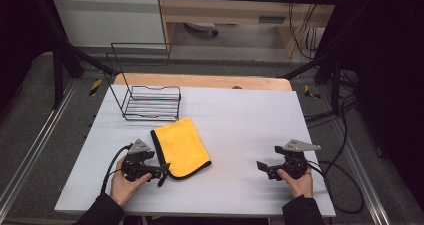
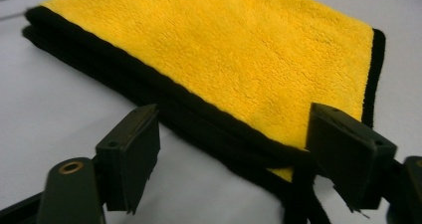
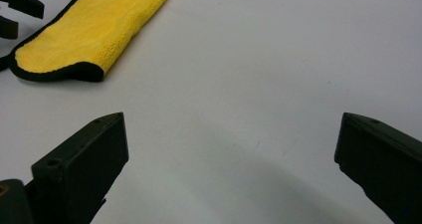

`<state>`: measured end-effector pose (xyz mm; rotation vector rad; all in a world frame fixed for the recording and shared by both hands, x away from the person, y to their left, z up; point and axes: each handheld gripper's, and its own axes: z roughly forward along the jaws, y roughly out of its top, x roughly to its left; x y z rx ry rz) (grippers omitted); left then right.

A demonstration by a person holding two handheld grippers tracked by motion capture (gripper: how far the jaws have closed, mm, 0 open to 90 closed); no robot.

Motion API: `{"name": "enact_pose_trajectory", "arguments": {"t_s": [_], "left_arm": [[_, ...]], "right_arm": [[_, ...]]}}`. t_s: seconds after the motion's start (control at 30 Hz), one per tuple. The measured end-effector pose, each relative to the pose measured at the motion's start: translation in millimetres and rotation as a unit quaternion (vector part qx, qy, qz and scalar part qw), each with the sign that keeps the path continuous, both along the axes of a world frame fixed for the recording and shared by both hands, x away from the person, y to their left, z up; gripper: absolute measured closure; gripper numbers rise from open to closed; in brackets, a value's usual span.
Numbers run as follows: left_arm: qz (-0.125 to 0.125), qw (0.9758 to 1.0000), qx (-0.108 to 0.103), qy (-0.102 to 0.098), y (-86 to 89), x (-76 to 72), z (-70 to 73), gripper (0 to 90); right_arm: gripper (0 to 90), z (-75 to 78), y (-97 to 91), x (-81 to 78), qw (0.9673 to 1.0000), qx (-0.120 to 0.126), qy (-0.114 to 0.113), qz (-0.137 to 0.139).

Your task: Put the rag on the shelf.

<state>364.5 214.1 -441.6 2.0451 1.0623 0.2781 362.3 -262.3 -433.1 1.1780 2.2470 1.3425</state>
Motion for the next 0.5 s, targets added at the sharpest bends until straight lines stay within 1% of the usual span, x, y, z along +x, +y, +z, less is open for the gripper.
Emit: {"name": "enact_pose_trajectory", "arguments": {"t_s": [0.03,0.07,0.1,0.13,0.2,0.27,0.3,0.33,0.4,0.5], "left_arm": [[0.002,1.0000,0.003,0.003,-3.0,-0.2,-1.4,23.5],[0.005,0.9999,0.008,0.005,-4.6,-0.4,-2.0,23.5],[0.009,0.9999,0.011,0.006,-7.1,-0.8,-3.3,27.5],[0.012,0.9998,0.012,0.009,-8.1,-0.9,-3.8,29.3],[0.021,0.9996,0.010,0.016,-10.1,-1.8,-5.4,32.7],[0.027,0.9994,0.009,0.018,-10.6,-2.6,-6.1,34.4],[0.035,0.9992,0.003,0.021,-11.6,-4.2,-7.3,35.5],[0.035,0.9992,0.003,0.021,-11.6,-4.2,-7.3,36.6],[0.044,0.9987,-0.001,0.026,-13.1,-6.2,-9.0,38.4],[0.049,0.9985,-0.003,0.026,-13.7,-6.8,-9.3,39.8]], "right_arm": [[1.0,0.0,0.1,0.0,1.0000,0.000,0.000,0.000],[1.0,0.0,0.1,0.0,1.0000,0.000,0.000,0.000],[1.1,0.1,0.0,-0.1,1.0000,0.000,0.000,0.000],[1.0,0.0,0.0,0.0,1.0000,0.000,-0.001,0.000],[1.1,0.3,-0.1,-0.3,1.0000,0.001,0.000,-0.001],[1.0,0.2,-0.1,-0.1,1.0000,0.001,-0.001,-0.001],[1.1,0.2,0.0,-0.1,1.0000,0.001,0.000,0.000],[1.1,0.1,0.0,0.0,1.0000,0.000,0.000,0.000],[1.0,0.2,0.0,-0.2,1.0000,0.001,0.001,-0.001],[1.1,0.3,0.1,-0.3,1.0000,0.003,0.001,-0.001]]}}
